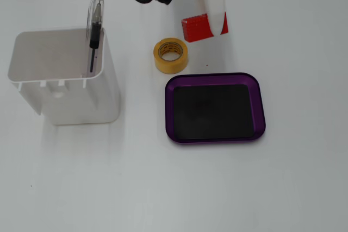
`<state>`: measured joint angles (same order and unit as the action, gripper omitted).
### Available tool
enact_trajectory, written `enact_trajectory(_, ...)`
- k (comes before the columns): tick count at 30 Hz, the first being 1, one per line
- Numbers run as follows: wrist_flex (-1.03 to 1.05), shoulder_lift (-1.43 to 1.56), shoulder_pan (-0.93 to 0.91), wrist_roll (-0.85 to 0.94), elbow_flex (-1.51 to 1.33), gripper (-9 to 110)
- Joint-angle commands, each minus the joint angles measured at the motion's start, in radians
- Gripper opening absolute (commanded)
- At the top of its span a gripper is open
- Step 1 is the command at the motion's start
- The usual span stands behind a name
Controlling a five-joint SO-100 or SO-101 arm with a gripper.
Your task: Pick up the cube and place it in the box.
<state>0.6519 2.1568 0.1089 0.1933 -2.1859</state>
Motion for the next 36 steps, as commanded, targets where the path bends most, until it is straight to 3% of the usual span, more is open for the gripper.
enact_trajectory(1, -0.089, -0.133, -0.009, -0.005, 0.104, -1)
enact_trajectory(19, -0.1, -0.629, -0.026, -0.014, 0.42, -1)
enact_trajectory(27, -0.086, -0.661, -0.064, -0.015, 0.417, 0)
enact_trajectory(36, -0.017, -0.577, -0.061, -0.017, 0.419, 12)
